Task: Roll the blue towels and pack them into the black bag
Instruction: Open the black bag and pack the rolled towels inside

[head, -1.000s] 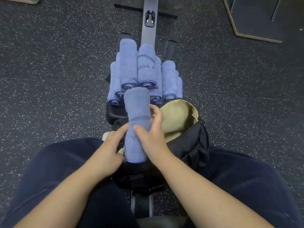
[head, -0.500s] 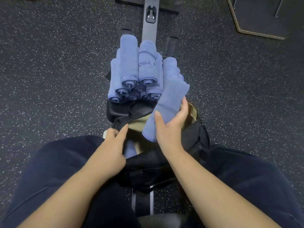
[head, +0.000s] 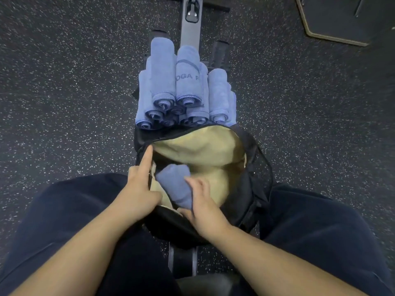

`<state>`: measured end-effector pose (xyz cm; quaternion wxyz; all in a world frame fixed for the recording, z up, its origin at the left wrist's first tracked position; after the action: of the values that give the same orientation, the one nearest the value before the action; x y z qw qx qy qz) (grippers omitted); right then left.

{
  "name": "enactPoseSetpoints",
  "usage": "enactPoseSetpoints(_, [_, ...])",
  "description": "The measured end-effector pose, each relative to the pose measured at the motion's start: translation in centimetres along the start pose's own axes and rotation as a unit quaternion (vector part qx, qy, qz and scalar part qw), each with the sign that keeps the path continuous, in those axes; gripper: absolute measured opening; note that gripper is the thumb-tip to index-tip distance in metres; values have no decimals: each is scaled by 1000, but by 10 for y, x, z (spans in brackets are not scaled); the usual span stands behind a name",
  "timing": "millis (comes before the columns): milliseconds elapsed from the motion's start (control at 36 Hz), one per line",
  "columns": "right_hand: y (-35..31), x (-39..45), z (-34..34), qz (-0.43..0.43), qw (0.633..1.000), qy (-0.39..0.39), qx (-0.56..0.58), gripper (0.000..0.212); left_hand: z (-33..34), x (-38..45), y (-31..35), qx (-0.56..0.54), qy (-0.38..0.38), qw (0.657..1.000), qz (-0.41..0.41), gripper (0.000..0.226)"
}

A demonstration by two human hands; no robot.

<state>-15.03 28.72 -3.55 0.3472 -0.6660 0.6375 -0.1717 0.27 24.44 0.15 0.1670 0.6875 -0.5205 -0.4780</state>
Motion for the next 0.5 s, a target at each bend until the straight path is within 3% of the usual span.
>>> enactPoseSetpoints(83, [4,-1,11,37,998,-20,-50,70,-1,-1,1,7,-3,1000,14,106])
enactPoseSetpoints(250, [27,22,29,115,984,55,-128,65,-3,-3,0,39,-27,998,30,105])
enactPoseSetpoints(333, [32,29,33,165,979,64,-101,61,-4,-5,-1,54,-45,997,43,104])
enactPoseSetpoints(417, [32,32,38,216,974,64,-6,59,-3,-6,-2,58,-59,996,47,103])
enactPoseSetpoints(500, [32,33,48,242,970,28,-2,63,-1,-7,-2,69,-71,994,54,103])
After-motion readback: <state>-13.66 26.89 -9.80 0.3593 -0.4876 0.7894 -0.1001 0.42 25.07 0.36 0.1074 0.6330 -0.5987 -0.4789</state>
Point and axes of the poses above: each hand's wrist, its own x-axis towards the middle knuckle, its own z-axis out of the palm, y = z × x, the point moved 5 cm from there along x, towards the middle knuckle, and after that the axes turned 10 degrees about y, right-handed, at the moved point
